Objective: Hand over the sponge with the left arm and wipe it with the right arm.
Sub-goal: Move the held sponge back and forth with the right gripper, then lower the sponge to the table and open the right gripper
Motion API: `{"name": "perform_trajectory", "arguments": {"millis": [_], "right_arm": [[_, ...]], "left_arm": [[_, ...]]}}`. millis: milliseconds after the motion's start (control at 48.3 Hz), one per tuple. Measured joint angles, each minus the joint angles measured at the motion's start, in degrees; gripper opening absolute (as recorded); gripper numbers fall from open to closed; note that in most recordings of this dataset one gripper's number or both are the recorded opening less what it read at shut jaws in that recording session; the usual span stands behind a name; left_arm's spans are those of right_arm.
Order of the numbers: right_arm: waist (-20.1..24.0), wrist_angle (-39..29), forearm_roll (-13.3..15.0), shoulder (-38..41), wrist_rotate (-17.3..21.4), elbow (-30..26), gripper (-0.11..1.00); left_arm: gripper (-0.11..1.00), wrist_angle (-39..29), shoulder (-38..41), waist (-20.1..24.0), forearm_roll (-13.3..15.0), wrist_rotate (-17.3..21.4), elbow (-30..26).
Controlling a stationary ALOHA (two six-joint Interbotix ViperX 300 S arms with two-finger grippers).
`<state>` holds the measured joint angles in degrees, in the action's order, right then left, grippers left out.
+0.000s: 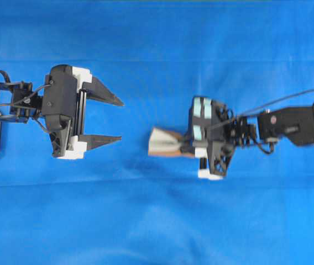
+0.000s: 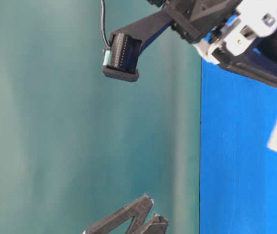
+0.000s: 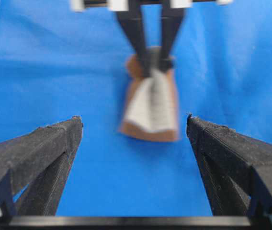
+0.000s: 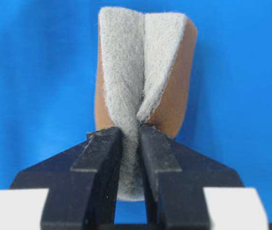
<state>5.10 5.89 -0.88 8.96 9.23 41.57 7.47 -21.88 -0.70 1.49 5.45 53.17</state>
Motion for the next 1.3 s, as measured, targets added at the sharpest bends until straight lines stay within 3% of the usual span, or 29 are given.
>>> {"name": "perform_trajectory", "arguments": {"millis": [186,393,932,1139,1305], "right_arm": [[2.4,-0.6,-0.1,0.4,0.6,-1.0,0.19],[1.4,-1.9,0.1,0.4,0.0,-1.2,0.19],[-12.9,-2.8,8.7,0.2,0.0,-1.0,0.19],[-16.3,-2.8,9.8,0.1,0.0,-1.0,0.19],[-16.4,-2.7,9.9,0.1,0.0,-1.0,0.19]], "left_arm": [[0.87,0.0,0.0,-0.1,0.0,0.0,0.0],[0.87,0.0,0.0,-0.1,0.0,-0.1,0.0],[0.87,0.0,0.1,-1.1,0.0,-0.1,0.0],[0.87,0.0,0.0,-1.3,0.0,-0.1,0.0],[0.87,0.0,0.1,-1.3,0.0,-0.1,0.1]]}}
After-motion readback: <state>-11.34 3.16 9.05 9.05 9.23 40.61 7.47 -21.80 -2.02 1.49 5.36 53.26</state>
